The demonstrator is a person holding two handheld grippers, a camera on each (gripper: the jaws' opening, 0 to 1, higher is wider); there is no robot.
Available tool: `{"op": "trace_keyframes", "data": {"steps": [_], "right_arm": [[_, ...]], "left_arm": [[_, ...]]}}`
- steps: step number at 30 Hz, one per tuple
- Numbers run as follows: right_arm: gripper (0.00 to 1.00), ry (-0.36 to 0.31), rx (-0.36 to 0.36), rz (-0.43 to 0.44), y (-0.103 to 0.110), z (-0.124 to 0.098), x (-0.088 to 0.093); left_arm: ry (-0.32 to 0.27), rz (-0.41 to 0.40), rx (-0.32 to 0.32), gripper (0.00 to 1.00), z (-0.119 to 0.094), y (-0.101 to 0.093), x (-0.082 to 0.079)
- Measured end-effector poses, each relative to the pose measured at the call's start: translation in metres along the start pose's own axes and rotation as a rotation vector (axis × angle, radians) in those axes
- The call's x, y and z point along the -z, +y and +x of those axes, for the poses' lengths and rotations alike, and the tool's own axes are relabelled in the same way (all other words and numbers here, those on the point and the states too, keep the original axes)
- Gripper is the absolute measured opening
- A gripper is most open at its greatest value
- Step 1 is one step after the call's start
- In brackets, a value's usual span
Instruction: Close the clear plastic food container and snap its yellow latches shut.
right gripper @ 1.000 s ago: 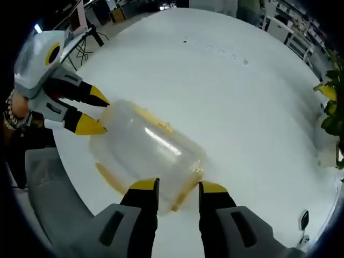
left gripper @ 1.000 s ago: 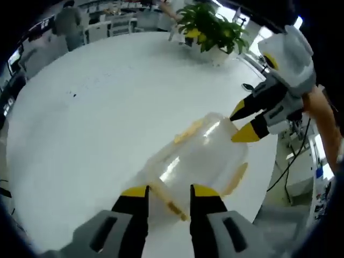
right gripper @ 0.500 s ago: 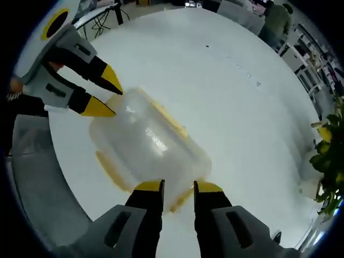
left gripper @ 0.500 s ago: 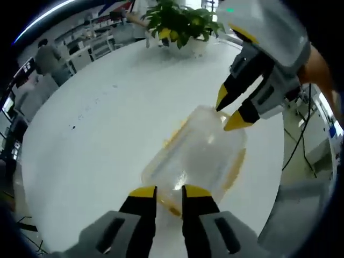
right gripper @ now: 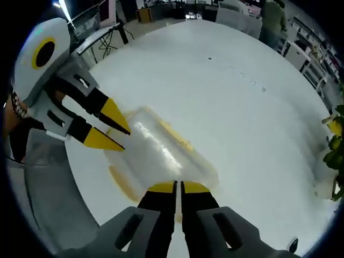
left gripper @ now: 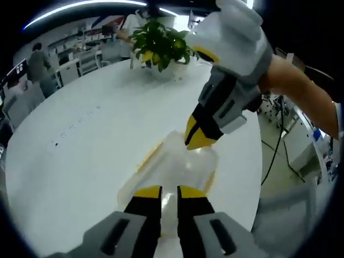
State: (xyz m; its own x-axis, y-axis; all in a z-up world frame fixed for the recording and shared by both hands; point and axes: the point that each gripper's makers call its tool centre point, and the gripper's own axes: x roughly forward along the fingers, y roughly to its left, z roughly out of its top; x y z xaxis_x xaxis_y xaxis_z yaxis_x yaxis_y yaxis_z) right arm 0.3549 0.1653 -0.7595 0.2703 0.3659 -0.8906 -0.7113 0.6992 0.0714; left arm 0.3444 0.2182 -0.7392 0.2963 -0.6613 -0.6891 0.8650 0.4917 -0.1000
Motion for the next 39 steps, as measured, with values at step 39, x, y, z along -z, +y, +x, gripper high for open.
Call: {"op": "trace_keyframes", "data": {"steps": [39], "right_arm": [[0.00,-0.151,0.031,-0.067,0.001,0.028,-0.053]], "left_arm": [[-0.132,-0.327,0.167,0.00,0.027,-0.045,0.011]]}}
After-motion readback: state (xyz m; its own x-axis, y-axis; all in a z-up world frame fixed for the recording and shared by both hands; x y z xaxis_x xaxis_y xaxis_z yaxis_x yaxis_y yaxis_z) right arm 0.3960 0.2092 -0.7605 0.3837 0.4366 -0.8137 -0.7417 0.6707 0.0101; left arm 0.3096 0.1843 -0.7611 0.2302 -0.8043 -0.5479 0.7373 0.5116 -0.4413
